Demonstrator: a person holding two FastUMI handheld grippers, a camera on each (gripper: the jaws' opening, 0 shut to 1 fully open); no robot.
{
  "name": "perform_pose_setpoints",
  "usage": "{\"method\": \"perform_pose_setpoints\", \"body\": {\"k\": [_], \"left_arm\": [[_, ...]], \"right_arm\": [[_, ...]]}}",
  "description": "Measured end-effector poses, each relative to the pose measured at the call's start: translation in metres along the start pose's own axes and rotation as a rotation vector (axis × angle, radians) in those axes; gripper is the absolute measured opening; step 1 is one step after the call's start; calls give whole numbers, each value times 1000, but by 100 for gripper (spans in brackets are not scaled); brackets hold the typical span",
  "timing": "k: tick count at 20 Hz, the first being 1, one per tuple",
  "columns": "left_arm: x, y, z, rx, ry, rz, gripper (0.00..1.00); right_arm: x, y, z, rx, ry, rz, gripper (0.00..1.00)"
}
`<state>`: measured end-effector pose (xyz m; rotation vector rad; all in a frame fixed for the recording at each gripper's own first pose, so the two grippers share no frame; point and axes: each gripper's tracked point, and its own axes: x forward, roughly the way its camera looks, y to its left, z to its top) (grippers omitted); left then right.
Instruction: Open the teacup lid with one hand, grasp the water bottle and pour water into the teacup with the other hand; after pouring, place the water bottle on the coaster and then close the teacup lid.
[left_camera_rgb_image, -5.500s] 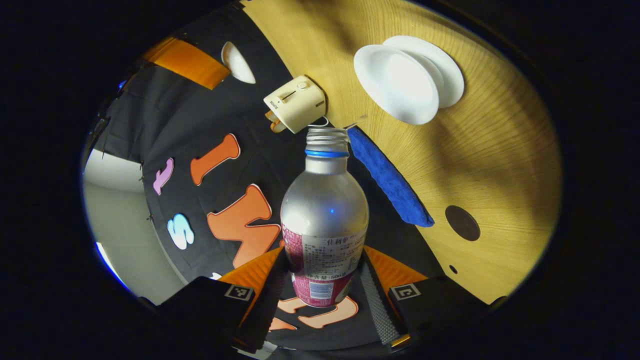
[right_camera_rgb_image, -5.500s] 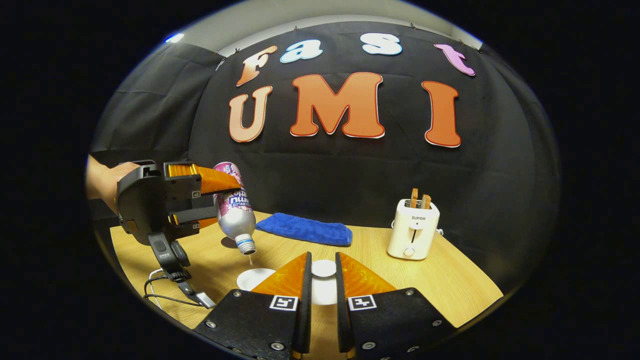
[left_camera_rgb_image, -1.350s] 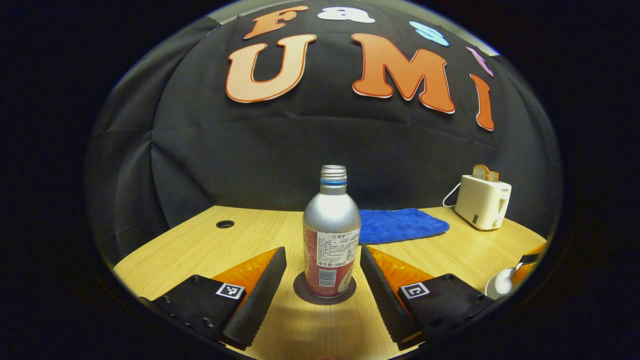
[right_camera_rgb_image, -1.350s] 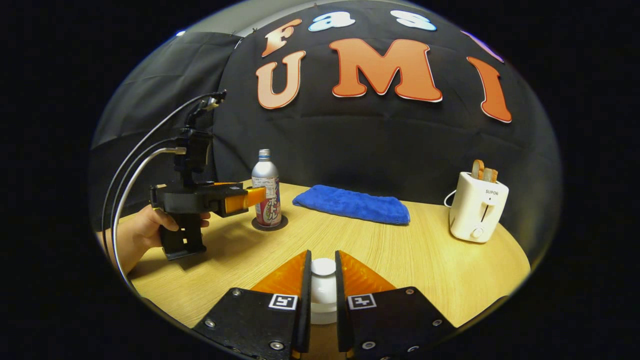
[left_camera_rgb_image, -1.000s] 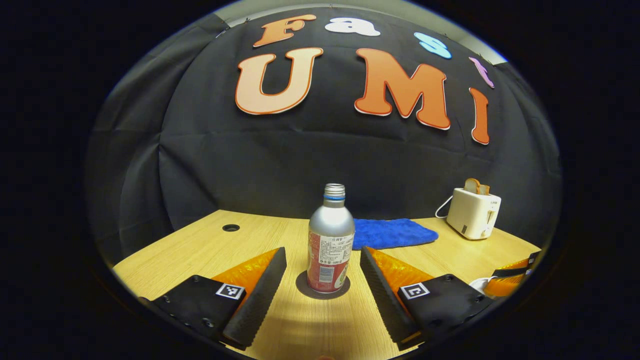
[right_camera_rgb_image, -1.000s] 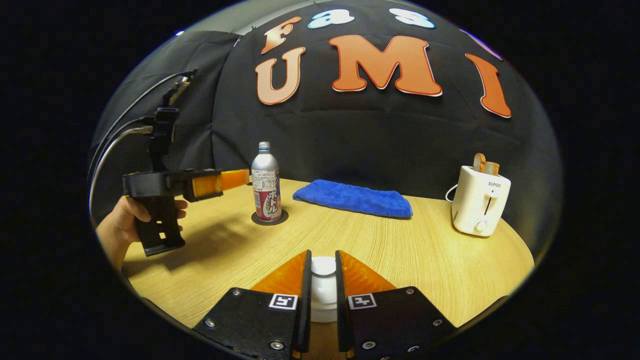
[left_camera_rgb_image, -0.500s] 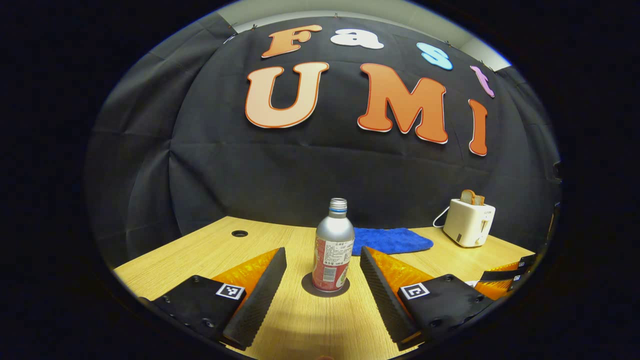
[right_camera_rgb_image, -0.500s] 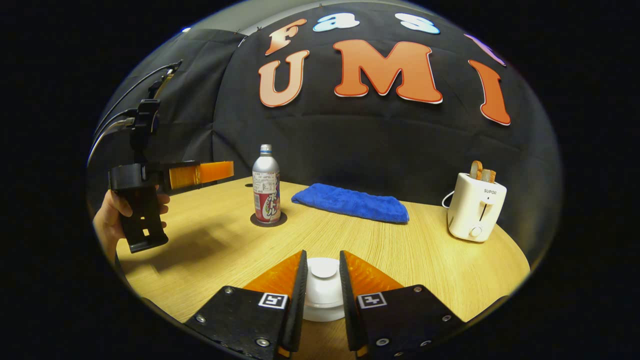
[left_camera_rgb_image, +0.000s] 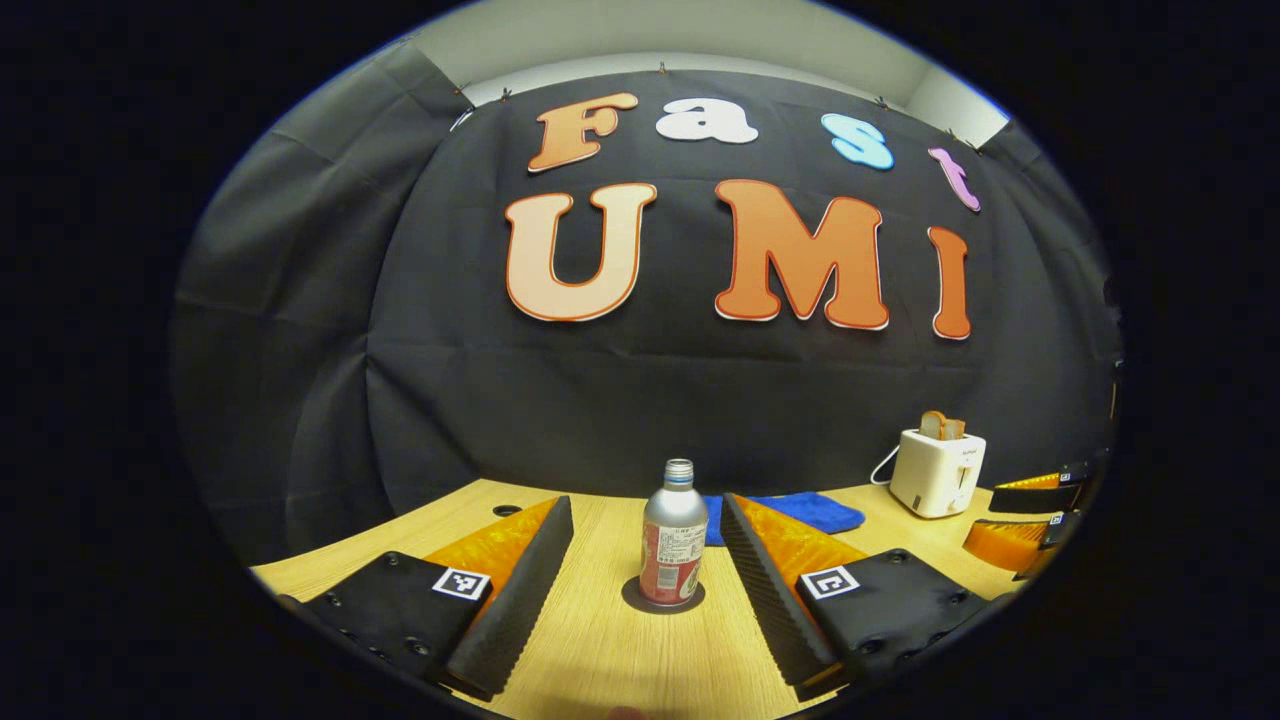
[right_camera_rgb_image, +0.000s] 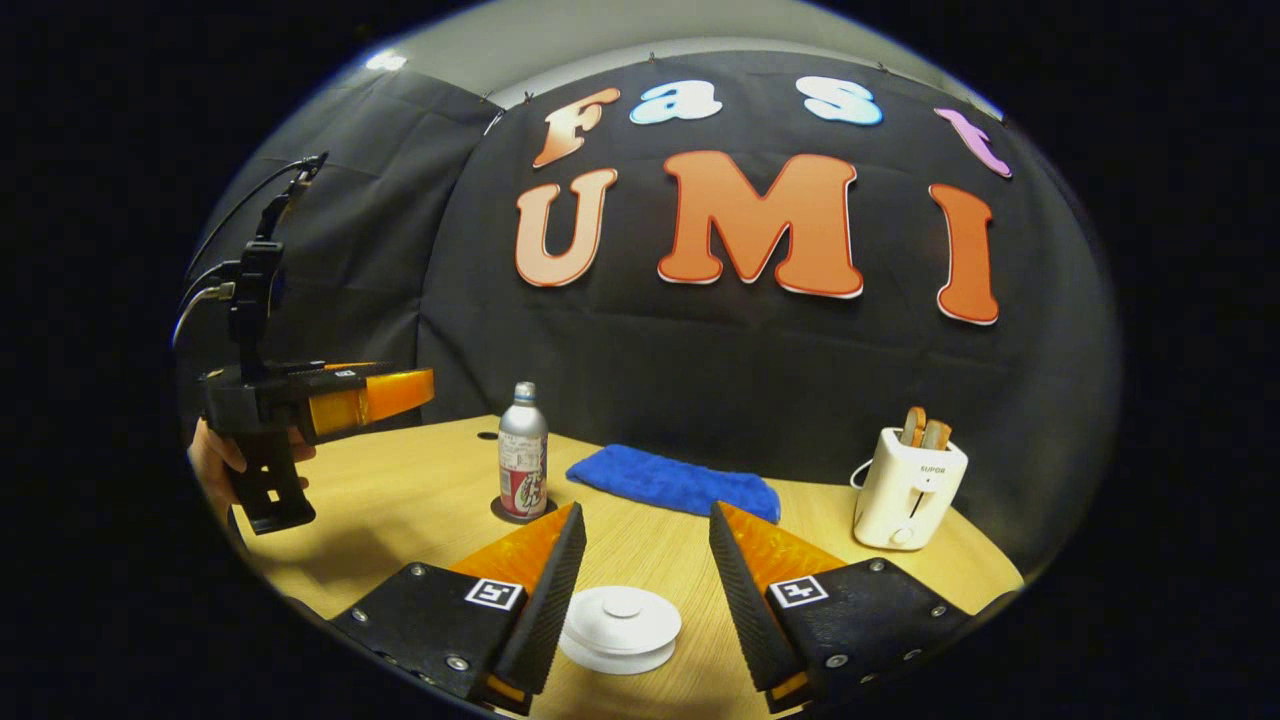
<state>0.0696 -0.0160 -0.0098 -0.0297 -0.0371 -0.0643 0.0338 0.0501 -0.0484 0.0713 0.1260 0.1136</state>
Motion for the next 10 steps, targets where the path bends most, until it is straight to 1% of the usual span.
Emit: {"method": "perform_pose_setpoints", "body": {"k": [1,2,3,5,6,8,10], "left_arm": [[-4,0,3,5,-7,3,100],[-8,0,8,8,-17,7,97],[-10,-1,12,7,-25,9,100],[-15,0,15,17,-31,19,100],[-18,1,15,21,-33,21,97],[-23,2,18,12,-44,21,100],[-26,12,18,10,-60,44,100]], "right_arm": [[-2,-3,9,-1,-21,-10,76],[-4,-5,17,1,-43,-20,79],[-6,-8,24,2,-61,-30,81],[-9,-11,35,0,-92,-34,82],[-11,-14,41,-4,-107,-44,83],[-15,-24,50,-10,-133,-68,84],[-19,-31,58,-12,-158,-87,83]]}}
